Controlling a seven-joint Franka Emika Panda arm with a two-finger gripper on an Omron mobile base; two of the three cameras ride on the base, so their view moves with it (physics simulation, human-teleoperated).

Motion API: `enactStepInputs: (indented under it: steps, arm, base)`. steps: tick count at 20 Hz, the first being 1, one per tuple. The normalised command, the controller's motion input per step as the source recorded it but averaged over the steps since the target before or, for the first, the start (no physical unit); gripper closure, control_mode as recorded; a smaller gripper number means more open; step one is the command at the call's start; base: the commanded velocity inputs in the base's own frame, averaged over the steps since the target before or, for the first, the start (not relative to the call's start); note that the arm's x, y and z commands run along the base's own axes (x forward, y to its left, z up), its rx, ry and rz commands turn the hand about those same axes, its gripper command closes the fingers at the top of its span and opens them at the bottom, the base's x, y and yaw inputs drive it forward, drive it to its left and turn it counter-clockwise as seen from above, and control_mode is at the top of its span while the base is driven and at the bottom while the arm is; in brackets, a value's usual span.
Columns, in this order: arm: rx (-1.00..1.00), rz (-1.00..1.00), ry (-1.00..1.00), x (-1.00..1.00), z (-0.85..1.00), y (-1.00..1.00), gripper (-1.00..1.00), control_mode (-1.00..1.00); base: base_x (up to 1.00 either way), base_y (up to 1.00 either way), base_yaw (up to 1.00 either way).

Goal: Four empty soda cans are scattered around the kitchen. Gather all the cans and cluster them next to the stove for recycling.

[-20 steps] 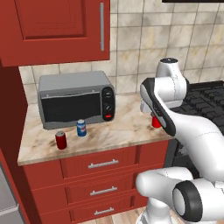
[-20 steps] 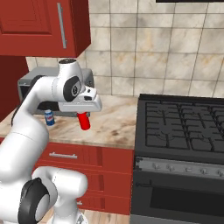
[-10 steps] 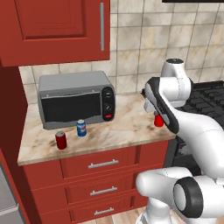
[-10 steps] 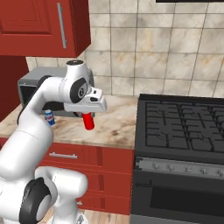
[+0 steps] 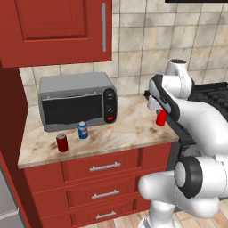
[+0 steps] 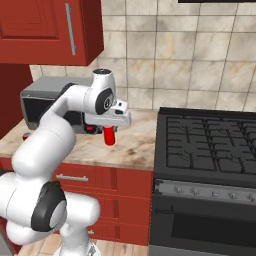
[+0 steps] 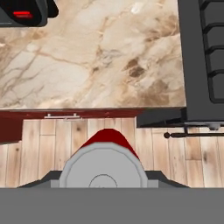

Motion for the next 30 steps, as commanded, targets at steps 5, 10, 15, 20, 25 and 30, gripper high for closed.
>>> enactStepInputs:
  steps: [5,10,15,20,25,30]
  arm:
    - [0.0,-0.02,0.08,0.58,-0.16,-0.09,1.0,-1.0]
    - [-0.01,-0.04,0.04,0.34,-0.1,-0.18,1.0,-1.0]
    - [0.0,-0.01,-0.02,0.34,-0.14,-0.12,1.0,-1.0]
    - [0.0,0.0,-0.09,0.32,-0.2,-0.05,1.0,-1.0]
    - [0.0,0.0,-0.09,0.4,-0.24,-0.14,1.0,-1.0]
    - [-0.02,0.0,-0.04,0.4,-0.25,-0.11,1.0,-1.0]
  base:
    - [0.0,0.0,0.0]
    - [0.0,0.0,0.0]
    - [0.0,0.0,0.0]
    - [0.0,0.0,0.0]
    - [0.0,0.0,0.0]
    - [0.0,0.0,0.0]
